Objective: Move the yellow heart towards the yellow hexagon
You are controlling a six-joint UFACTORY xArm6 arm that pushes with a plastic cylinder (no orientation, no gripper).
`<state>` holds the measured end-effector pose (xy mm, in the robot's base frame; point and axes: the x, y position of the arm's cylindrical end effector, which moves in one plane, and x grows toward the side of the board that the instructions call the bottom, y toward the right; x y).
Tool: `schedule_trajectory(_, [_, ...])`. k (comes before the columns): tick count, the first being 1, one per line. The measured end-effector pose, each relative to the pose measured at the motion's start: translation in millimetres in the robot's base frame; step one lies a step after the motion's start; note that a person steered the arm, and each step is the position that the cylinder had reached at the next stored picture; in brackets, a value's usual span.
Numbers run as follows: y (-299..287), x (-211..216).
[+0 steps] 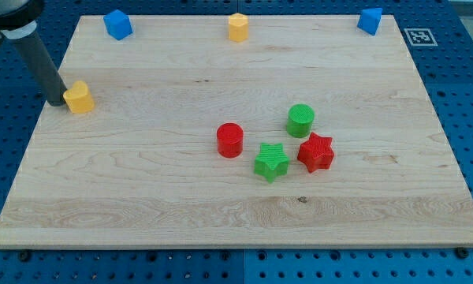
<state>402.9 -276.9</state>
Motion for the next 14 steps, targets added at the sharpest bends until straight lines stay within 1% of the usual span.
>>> schedule_trajectory(1, [3.3,0.0])
schedule_trajectory(3, [53.7,4.4])
schedule_trajectory(4, [59.3,29.4])
schedule_trajectory(5, [64.1,41.1])
schedule_trajectory(7, [73.2,31.5])
schedule_trajectory(9, [82.3,30.7])
schedule_trajectory(11, [133.0,6.5])
schedule_trajectory(13, [135.7,-31.2])
schedule_trajectory(14, [149.8,-44.9])
